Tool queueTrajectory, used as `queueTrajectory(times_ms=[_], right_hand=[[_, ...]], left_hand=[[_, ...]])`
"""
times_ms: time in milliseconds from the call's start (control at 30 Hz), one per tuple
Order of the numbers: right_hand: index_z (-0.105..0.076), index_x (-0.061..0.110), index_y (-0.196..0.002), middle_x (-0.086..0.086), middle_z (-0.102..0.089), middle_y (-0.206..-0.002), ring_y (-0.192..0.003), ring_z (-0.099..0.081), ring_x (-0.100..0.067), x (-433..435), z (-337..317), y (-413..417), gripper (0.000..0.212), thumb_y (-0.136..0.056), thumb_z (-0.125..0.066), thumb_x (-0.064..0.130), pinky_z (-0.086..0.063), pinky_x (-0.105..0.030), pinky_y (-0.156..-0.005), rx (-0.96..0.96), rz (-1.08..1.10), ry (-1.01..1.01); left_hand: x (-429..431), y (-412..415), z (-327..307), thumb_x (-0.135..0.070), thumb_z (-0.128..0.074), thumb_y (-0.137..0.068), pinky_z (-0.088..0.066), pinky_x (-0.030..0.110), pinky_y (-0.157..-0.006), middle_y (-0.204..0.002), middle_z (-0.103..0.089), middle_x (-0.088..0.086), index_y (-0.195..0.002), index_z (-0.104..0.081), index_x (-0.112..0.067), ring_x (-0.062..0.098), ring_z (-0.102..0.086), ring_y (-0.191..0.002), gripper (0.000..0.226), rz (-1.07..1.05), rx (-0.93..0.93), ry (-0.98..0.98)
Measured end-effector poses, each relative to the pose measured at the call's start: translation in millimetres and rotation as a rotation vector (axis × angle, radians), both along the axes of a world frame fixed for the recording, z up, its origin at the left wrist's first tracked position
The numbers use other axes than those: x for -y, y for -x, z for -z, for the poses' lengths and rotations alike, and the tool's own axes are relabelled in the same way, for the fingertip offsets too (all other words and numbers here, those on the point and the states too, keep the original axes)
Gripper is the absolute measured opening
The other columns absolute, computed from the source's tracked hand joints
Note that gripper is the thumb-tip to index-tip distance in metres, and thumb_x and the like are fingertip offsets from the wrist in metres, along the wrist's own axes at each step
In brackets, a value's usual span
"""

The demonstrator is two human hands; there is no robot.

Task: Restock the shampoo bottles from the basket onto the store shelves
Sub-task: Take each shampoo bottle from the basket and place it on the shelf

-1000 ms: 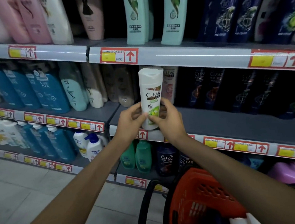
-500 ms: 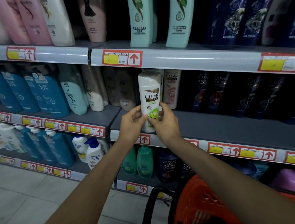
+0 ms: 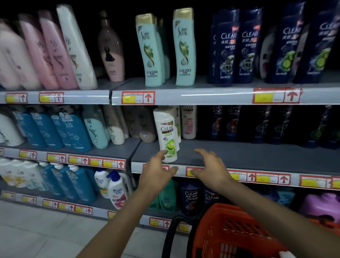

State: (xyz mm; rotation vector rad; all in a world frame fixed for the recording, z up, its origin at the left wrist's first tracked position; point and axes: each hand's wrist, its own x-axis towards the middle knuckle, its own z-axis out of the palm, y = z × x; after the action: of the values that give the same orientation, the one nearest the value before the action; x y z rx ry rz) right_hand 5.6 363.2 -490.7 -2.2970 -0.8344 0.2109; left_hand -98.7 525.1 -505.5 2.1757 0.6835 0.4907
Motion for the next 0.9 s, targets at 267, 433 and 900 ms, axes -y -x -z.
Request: queueTrajectory(times_ms=[267, 433, 900], right_hand=[[-0.022, 0.029, -0.161, -0.007, -0.025, -0.161, -0.146, -0.035, -0.026, 71, -21, 1, 0.097, -0.083, -0.078, 0.045, -0.036, -0.036, -0.116, 0.073, -0.083, 0.130], [-0.016, 0.029, -0.162, -0.014, -0.015, -0.167, -0.156, -0.007, -0.032, 134, -15, 0, 0.107, -0.079, -0.073, 0.064, -0.021, -0.046, -0.124, 0.181, -0.088, 0.274], [-0.007, 0.030, -0.162, -0.012, -0.017, -0.161, -0.151, -0.022, -0.034, 304, 88, 1, 0.105, -0.083, -0.075, 0.046, -0.035, -0.040, -0.118, -0.046, -0.150, 0.638]], left_hand=[[64, 14, -20, -0.055, -0.069, -0.089, -0.049, 0.039, -0.106, -0.150, -0.052, -0.003, -0.153, -0.044, -0.029, 0.019, -0.050, -0.137, 0.073, 0.128, -0.134, -0.360], [113, 13, -13, -0.070, -0.054, -0.082, -0.044, 0.041, -0.110, -0.150, -0.049, -0.004, -0.154, -0.040, -0.031, 0.022, -0.046, -0.140, 0.084, 0.201, -0.203, -0.523], [235, 3, 69, -0.075, -0.049, -0.089, -0.025, 0.048, -0.125, -0.170, -0.018, -0.007, -0.163, -0.013, -0.039, 0.022, -0.021, -0.156, 0.090, 0.525, -0.481, -0.516]])
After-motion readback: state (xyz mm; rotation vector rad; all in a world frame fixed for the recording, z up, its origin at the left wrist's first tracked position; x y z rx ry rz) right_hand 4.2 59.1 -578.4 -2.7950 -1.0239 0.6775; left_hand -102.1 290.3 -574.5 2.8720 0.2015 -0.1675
